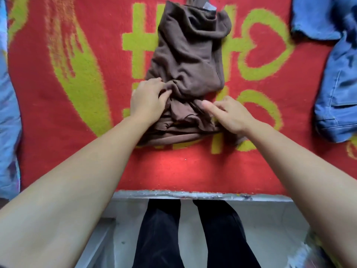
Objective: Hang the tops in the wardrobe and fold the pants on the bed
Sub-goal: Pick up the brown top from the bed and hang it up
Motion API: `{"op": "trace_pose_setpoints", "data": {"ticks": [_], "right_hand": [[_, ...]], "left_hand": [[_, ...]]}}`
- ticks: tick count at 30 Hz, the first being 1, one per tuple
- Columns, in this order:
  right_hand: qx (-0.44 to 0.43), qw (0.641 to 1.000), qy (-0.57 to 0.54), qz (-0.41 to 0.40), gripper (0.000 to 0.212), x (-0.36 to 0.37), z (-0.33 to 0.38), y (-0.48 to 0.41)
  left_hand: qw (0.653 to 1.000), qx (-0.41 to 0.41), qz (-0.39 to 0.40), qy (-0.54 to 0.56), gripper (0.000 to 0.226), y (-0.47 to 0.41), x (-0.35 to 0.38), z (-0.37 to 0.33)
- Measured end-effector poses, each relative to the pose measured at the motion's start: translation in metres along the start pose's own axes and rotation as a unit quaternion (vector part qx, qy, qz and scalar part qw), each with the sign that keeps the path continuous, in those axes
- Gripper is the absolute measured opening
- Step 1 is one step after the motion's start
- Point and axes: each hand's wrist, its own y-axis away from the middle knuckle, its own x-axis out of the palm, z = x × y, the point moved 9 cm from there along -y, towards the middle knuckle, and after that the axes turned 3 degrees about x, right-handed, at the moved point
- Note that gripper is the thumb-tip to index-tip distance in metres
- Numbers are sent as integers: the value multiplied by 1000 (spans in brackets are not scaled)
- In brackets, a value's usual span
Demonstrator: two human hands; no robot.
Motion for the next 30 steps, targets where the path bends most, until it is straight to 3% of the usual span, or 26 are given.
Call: {"op": "trace_pose_setpoints", "data": {"ticks": [2, 4, 5, 6, 7, 8, 10, 12, 14, 15, 17, 19, 22, 25, 28, 30], "right_hand": [[79, 987, -109, -84, 60, -18, -16, -16], [161, 946, -240, -145, 80, -30, -25, -30], [176, 931, -281, -156, 87, -32, -21, -38], [170, 924, -307, -152, 81, -32, -9, -47], [147, 929, -312, -133, 62, -32, 11, -52], [107, 937, -307, -127, 37, -35, 34, -58], [39, 931, -322, -166, 8, -45, 76, -63], [4, 911, -372, -178, 12, -43, 111, -63], [-5, 930, -325, -172, 3, -34, 129, -61], [8, 957, -238, -167, 14, -27, 129, -57], [68, 987, -58, -130, 57, -5, 110, -48], [93, 988, 60, -111, 90, 10, 93, -36], [74, 981, 98, -149, 96, 14, 81, -25], [120, 976, 30, -180, 93, 4, 57, -20], [151, 978, -34, -139, 80, 0, 32, -22], [168, 976, -65, -122, 66, -6, 15, -20]], "left_hand": [[985, -113, -62, 117, 32, -2, -17, 13], [921, -226, -104, 300, 33, 7, -23, 32], [856, -282, -117, 416, 32, 14, -18, 42], [766, -333, -139, 531, 29, 23, -9, 55], [673, -374, -168, 616, 25, 33, 1, 70], [612, -410, -206, 645, 27, 45, 8, 91], [571, -481, -254, 615, 37, 79, 14, 135], [584, -556, -230, 545, 43, 116, 17, 169], [602, -593, -195, 499, 46, 142, 22, 189], [615, -606, -191, 468, 44, 152, 19, 193], [640, -628, -218, 384, 38, 165, 5, 198], [721, -600, -217, 271, 37, 161, -16, 197], [836, -487, -215, 133, 49, 140, -52, 173], [924, -263, -277, 7, 62, 101, -94, 118], [982, -53, -140, -113, 77, 56, -71, 71], [983, -21, -23, -179, 87, 36, -49, 67]]}}
